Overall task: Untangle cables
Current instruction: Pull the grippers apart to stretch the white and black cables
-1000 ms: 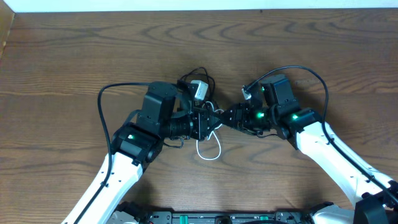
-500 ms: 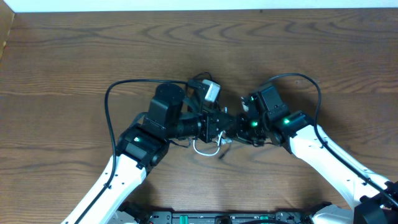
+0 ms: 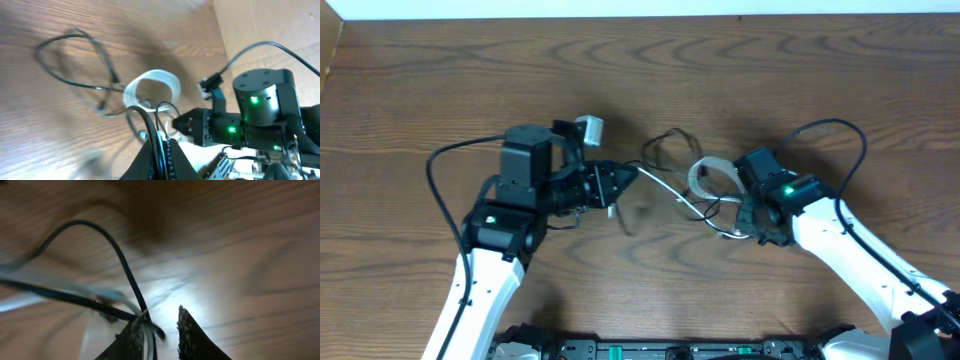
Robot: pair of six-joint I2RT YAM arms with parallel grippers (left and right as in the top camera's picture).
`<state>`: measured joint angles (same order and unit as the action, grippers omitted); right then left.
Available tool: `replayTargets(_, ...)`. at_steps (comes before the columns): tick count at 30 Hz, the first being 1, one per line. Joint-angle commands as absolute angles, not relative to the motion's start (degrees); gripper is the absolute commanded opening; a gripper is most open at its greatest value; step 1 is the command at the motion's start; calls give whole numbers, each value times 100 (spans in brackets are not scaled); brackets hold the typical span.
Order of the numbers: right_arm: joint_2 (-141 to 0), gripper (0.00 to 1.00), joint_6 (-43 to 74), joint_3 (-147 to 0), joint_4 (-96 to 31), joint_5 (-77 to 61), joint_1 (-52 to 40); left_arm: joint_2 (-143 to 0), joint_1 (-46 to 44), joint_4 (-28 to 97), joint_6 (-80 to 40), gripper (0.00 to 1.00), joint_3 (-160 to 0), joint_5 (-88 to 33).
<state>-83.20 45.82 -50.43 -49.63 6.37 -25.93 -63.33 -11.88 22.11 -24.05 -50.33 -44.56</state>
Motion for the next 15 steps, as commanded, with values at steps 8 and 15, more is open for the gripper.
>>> replayTargets(8, -8315, 18, 4163, -5030, -5297, 1496, -1275, -6213, 14, 2270, -2145, 7, -5098, -4447)
replayTargets(15, -8315, 16, 3944, -5028, -5382, 1487, -436, -6215, 965, 2467, -1946, 8, -5098, -4429)
